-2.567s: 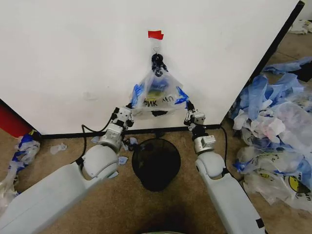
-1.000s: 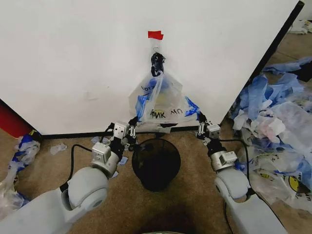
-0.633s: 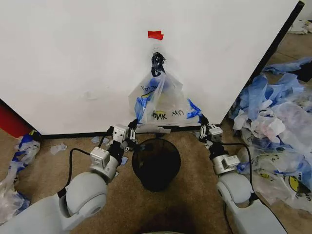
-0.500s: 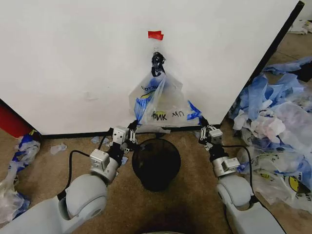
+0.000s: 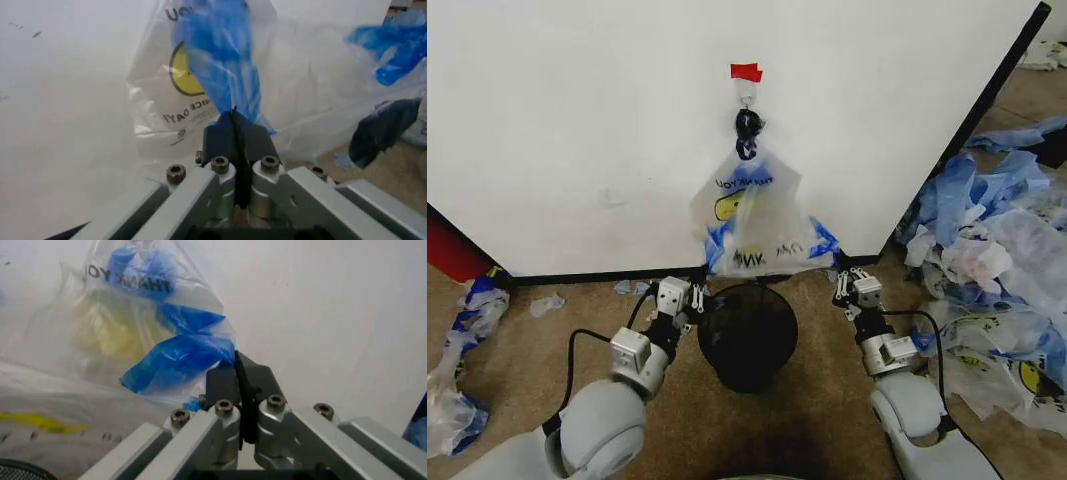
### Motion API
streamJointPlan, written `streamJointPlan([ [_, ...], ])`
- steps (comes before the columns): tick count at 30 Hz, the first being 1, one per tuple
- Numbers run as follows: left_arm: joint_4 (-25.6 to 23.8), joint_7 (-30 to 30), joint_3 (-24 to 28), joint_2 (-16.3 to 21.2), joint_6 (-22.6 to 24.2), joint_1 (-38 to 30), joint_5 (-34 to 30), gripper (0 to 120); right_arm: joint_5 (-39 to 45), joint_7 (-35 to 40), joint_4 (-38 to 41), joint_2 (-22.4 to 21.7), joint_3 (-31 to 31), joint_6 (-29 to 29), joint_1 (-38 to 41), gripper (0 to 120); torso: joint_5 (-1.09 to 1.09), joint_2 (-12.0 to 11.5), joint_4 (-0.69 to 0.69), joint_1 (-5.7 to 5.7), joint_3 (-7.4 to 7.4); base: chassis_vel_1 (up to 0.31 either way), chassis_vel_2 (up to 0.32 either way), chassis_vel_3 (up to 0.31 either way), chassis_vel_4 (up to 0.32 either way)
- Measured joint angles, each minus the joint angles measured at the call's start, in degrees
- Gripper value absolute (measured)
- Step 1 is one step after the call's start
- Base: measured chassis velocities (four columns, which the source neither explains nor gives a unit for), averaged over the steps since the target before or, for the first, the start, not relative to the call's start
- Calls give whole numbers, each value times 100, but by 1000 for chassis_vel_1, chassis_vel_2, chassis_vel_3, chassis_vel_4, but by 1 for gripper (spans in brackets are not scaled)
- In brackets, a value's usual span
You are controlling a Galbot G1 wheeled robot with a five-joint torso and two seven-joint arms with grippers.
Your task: Pick up the garbage bag from the wall and place it over the trash bin.
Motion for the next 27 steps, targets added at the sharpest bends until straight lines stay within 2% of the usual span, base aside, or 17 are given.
streamJointPlan([
  [10, -122, -33, -85, 148, -11, -627, -315, 0, 50, -5, 219, -28, 120, -30, 133, 0, 0, 0, 0, 1, 1, 0, 0, 0, 0],
  [15, -516, -108, -184, 332, 31, -867, -610, 0, 84, -25, 539, -94, 266, -35, 31, 0, 0, 0, -1, 1, 1, 0, 0, 0, 0],
  [18, -768, -142, -207, 417, 74, -871, -694, 0, 97, -36, 729, -134, 367, -37, -78, 0, 1, 0, 2, 0, 1, 0, 0, 0, 0],
  [22, -1171, -167, -363, 600, 135, -700, -832, 0, 151, -52, 1223, -231, 613, -45, -382, 0, 3, 0, -3, 0, 0, 0, 0, 0, 0],
  [27, -1206, -179, -720, 776, 124, -178, -860, 0, 257, -64, 1817, -358, 762, -60, -648, 0, -2, 0, 2, 0, 0, 0, 0, 0, 0],
])
